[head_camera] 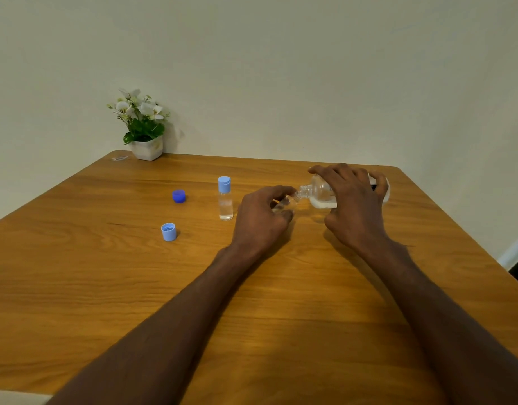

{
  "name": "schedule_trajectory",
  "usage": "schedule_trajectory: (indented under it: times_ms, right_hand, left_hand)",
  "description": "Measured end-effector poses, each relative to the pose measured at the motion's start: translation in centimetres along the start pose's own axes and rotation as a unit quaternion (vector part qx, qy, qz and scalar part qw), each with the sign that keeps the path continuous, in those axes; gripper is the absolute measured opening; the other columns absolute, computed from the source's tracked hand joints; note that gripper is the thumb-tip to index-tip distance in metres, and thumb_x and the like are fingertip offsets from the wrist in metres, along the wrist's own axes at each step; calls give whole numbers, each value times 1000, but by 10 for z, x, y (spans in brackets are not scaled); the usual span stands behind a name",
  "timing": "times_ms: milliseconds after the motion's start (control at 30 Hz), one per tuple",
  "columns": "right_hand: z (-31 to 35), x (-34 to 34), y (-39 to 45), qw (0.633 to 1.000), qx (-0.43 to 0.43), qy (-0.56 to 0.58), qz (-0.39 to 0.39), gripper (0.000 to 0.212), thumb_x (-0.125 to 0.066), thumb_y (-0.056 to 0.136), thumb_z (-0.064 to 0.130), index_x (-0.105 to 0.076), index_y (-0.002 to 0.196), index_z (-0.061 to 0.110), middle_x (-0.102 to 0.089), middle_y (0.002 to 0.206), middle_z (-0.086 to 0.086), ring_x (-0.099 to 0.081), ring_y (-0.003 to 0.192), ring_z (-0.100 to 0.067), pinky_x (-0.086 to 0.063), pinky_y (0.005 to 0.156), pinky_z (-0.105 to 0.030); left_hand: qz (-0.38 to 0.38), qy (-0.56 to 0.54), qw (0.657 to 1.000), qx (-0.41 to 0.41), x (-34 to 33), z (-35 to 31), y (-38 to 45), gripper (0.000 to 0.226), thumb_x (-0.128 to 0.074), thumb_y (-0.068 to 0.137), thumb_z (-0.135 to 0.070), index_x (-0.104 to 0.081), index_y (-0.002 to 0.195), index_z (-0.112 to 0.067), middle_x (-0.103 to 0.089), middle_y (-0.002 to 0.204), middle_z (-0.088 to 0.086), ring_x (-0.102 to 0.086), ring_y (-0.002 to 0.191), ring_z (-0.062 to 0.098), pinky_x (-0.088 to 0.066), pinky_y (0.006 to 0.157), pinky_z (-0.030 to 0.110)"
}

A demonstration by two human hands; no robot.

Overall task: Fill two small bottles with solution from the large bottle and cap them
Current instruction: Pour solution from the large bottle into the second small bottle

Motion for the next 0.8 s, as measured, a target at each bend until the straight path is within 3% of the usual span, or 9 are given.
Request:
schedule_trajectory:
  times_ms: [267,800]
  right_hand:
    - [-1,0,0,1000,-1,1,0,95,-81,64,5,-49,146,41,-54,144,7,-42,140,-22,-17,117,-54]
    - [-2,-1,0,1000,-2,1,3,94,-82,66,6,-48,147,40,-53,145,7,-41,141,-22,-16,117,-53]
  left_hand:
    - [4,-6,1000,4,0,-1,0,49,-78,83,-17,-70,130,-27,-73,124,-11,-65,99,-6,-57,85,20]
    - [4,-6,1000,-1,-1,1,1,49,-79,82,-17,-71,129,-27,-73,123,-12,-62,95,-13,-52,80,12]
Point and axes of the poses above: each hand's wrist, its own y-axis towards the middle knuckle, its own x-axis out of the back of the hand, z = x × y, the point moved 10 cm from there along y, towards the middle knuckle
